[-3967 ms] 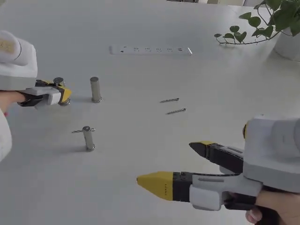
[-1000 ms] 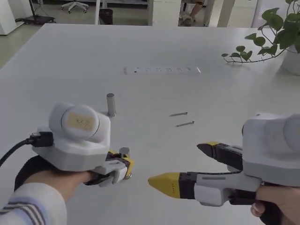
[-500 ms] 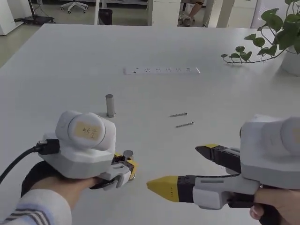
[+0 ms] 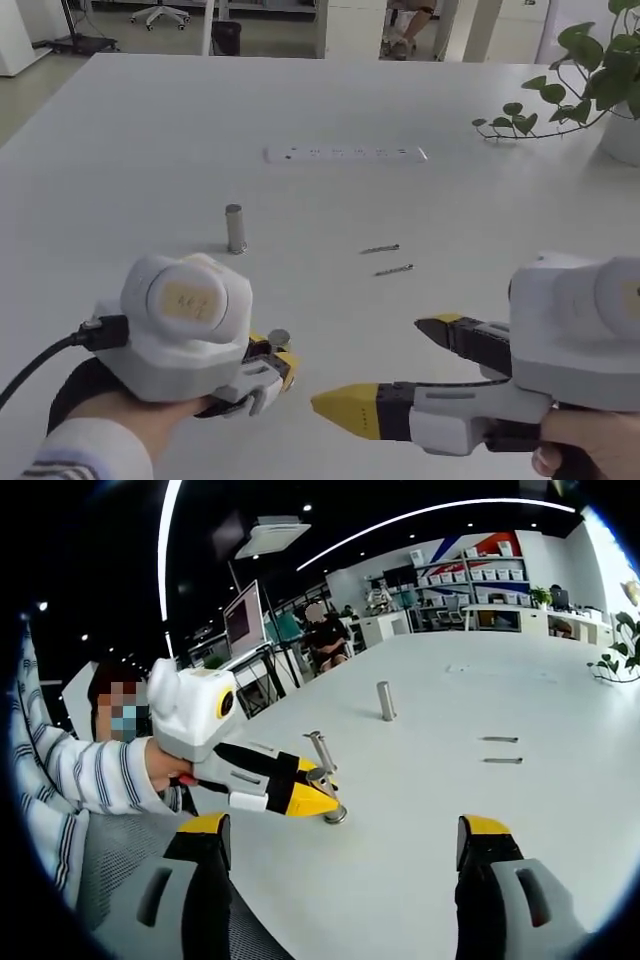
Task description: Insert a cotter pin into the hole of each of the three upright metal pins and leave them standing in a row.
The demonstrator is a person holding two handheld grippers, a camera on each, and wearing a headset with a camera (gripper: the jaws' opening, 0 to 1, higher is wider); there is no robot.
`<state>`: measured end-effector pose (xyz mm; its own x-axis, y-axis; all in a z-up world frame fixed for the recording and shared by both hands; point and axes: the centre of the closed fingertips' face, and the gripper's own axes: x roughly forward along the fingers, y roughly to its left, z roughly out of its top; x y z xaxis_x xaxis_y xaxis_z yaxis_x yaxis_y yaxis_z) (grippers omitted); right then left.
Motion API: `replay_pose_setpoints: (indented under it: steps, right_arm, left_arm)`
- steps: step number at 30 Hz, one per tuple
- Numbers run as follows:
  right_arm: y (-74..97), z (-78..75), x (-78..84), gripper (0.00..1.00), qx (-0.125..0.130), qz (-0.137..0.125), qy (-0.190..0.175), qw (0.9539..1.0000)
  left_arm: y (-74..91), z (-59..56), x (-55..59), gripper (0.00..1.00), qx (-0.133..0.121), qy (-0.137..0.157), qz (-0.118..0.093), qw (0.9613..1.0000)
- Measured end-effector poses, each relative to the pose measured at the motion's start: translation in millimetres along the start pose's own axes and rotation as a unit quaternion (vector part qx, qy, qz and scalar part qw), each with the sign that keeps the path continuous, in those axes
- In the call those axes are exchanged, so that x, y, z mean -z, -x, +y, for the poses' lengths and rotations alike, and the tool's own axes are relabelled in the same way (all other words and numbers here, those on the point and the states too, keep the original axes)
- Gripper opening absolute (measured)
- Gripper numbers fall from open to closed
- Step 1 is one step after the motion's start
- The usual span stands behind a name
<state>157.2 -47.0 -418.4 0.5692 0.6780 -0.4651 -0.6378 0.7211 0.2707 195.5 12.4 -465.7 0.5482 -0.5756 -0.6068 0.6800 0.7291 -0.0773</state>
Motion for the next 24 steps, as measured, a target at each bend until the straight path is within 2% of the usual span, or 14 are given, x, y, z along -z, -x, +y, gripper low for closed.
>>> replay_pose_setpoints:
  steps: [9,11,13,14,17,19,21,22,24]
  right_arm:
    - [0.5,0.5,0.1,0.92,0.0,-0.001,0.001,1.0]
    - [0.8,0.0,0.3,0.92,0.001,0.0,0.001,1.0]
    - [1.1,-0.3,0.7,0.92,0.002,0.0,0.0,1.0]
    - [1.3,-0.5,0.7,0.92,0.002,0.0,0.0,1.0]
    - [1.5,0.3,0.3,0.92,0.001,-0.001,0.0,1.0]
    - [1.7,0.7,0.4,0.92,0.001,0.0,0.001,1.0]
    - [1.9,0.7,0.7,0.92,0.001,0.0,0.002,1.0]
    - [1.8,0.8,0.7,0.92,0.001,0.001,0.002,1.0]
    - [1.8,0.9,0.5,0.92,0.001,0.001,0.003,1.0]
  left_arm:
    - [0.7,-3.7,0.1,0.1,0.007,-0.018,-0.002,0.9998]
    - [1.7,-3.9,-2.9,0.11,0.009,-0.036,-0.01,0.9993]
    - [3.8,-5.3,-6.3,0.15,0.011,-0.038,-0.017,0.9991]
    - [4.9,-7.6,-8.9,0.21,0.017,-0.042,-0.022,0.9987]
    - [9.1,-15.1,-8.7,0.32,0.042,-0.054,-0.021,0.9975]
    - [13.7,-19.5,-9.7,0.35,0.056,-0.062,-0.026,0.9962]
    - [20.6,-27.2,-10.7,0.37,0.082,-0.076,-0.033,0.9932]
    - [24.7,-31.9,-11.8,0.39,0.098,-0.088,-0.04,0.9905]
    - [33.8,-37.1,-9.0,0.47,0.122,-0.09,-0.036,0.9877]
